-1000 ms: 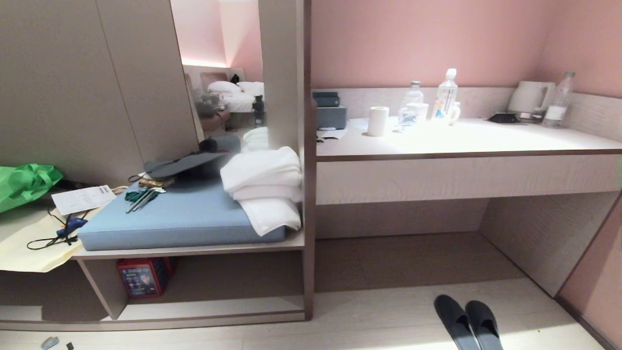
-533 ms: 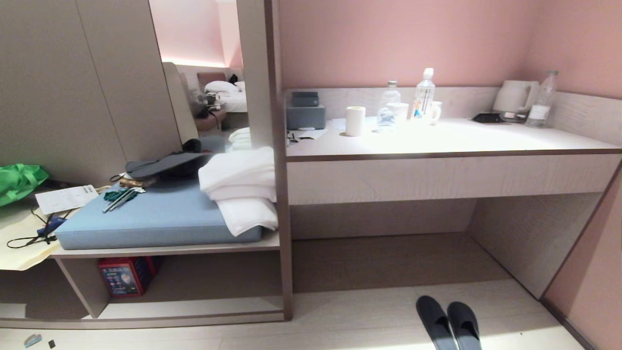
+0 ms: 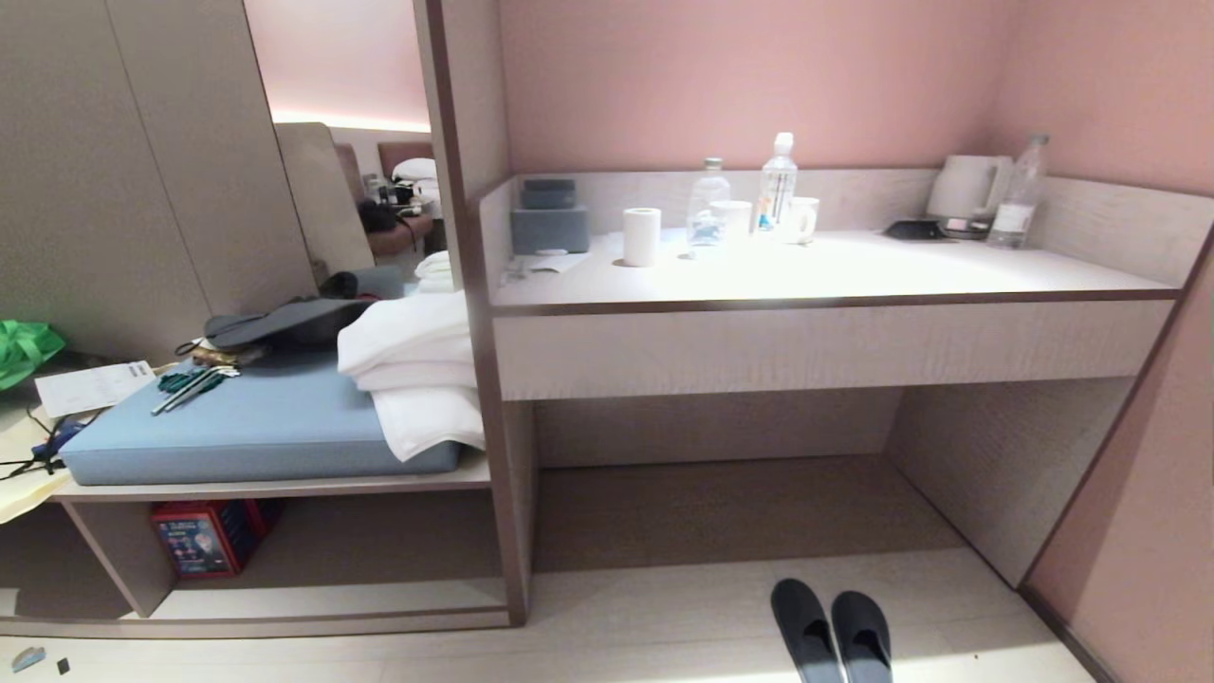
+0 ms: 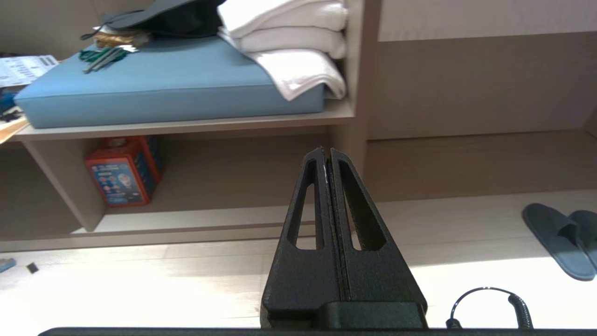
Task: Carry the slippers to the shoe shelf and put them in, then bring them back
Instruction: Pick up the slippers on the floor
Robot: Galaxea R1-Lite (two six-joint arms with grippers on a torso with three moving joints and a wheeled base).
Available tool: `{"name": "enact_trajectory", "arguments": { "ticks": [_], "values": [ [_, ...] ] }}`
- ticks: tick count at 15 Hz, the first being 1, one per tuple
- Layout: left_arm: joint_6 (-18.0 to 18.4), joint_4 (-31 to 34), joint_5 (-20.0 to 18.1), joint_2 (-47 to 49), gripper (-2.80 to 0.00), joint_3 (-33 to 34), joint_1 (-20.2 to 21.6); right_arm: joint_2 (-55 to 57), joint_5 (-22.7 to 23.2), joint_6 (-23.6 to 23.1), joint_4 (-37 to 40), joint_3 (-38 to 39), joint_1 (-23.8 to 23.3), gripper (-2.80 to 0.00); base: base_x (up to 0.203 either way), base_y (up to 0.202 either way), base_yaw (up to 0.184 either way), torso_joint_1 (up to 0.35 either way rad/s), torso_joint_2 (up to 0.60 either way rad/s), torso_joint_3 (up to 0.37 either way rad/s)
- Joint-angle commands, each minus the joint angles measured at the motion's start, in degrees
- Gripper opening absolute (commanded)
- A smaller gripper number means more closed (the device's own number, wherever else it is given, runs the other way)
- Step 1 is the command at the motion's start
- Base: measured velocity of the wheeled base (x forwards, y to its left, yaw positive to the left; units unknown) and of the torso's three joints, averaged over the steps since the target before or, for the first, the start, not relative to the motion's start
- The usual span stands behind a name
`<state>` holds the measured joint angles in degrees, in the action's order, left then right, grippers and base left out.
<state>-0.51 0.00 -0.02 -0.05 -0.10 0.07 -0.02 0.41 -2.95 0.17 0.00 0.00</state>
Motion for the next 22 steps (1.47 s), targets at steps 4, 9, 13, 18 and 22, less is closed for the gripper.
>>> {"name": "enact_trajectory", "arguments": {
  "ticks": [4, 9, 13, 18, 22],
  "values": [
    [-0.02, 0.0, 0.02, 0.05, -2.8, 0.01, 0.01, 0.02, 0.03, -0.04, 0.01, 0.08, 0.0, -2.8, 0.0, -0.088, 0.002, 0.003, 0.0, 0.001],
    [-0.02, 0.0, 0.02, 0.05, -2.8, 0.01, 0.01, 0.02, -0.05, 0.05, 0.01, 0.01, 0.0, -2.8, 0.0, 0.0, 0.0, 0.0, 0.0, 0.0],
    [0.07, 0.35, 0.02, 0.05, -2.8, -0.08, 0.01, 0.02, 0.03, -0.04, 0.01, 0.0, 0.0, -2.8, 0.0, 0.0, 0.0, 0.0, 0.0, -0.033],
    [0.07, 0.18, 0.02, 0.05, -2.8, -0.08, 0.01, 0.02, 0.03, -0.13, 0.01, 0.04, 0.0, -2.8, 0.0, 0.0, 0.0, 0.003, 0.0, -0.173],
    [0.07, 0.35, 0.02, 0.05, -2.8, -0.08, 0.01, 0.02, -0.06, -0.04, 0.01, 0.0, 0.0, -2.8, 0.0, 0.0, 0.0, 0.002, 0.0, -0.196]
  ]
}}
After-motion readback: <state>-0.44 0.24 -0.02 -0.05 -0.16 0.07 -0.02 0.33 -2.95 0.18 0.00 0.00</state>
